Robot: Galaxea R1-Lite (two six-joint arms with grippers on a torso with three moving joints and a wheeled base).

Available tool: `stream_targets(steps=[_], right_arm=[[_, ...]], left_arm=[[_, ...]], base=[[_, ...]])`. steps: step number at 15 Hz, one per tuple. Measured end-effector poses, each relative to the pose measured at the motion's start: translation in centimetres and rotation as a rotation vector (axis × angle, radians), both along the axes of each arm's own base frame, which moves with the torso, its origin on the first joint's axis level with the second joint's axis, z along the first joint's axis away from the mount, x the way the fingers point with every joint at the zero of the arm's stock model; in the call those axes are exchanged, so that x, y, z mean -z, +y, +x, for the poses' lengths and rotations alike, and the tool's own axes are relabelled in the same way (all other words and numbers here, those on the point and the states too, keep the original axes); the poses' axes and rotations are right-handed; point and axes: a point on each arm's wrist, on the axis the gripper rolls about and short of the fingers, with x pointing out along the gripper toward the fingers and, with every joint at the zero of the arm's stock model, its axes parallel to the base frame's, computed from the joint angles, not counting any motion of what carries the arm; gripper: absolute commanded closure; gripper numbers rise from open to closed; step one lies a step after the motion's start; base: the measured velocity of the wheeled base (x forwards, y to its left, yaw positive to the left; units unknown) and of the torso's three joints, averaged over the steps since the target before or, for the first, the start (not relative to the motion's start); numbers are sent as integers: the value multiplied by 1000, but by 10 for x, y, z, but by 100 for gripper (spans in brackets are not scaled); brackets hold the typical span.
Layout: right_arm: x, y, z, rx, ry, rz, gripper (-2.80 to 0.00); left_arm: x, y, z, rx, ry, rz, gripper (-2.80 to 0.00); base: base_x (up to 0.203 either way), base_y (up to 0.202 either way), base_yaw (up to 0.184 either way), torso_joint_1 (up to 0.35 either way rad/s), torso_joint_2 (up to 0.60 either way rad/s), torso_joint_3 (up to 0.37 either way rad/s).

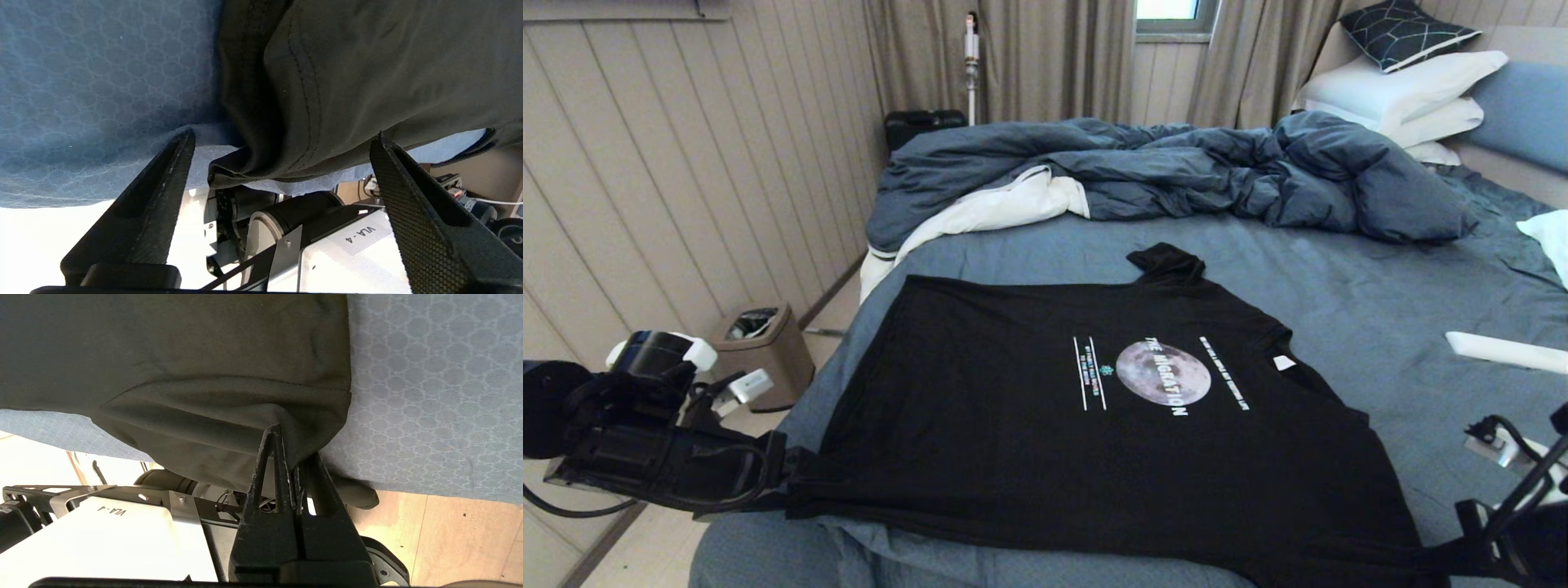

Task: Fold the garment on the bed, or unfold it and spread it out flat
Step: Fold the black T-shirt

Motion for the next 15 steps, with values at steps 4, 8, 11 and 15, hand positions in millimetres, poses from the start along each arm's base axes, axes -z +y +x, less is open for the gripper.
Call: stream_targets(steps=[4,8,11,15], right_arm=[[1,0,0,1,3,2,0],[1,0,-1,1,8,4,0],[2,1,-3,1,10,5,0],[4,0,-13,29,22,12,0]], left_arm=[[4,0,4,8,13,-20,0],[3,-1,3,12,10,-34,0],[3,-1,-13,15,28,-71,0],[-11,-2,-33,13,4,-80,0]], base=[[0,0,0,0,0,0],[0,0,0,0,0,0],[0,0,0,0,0,0],[0,0,0,0,0,0]])
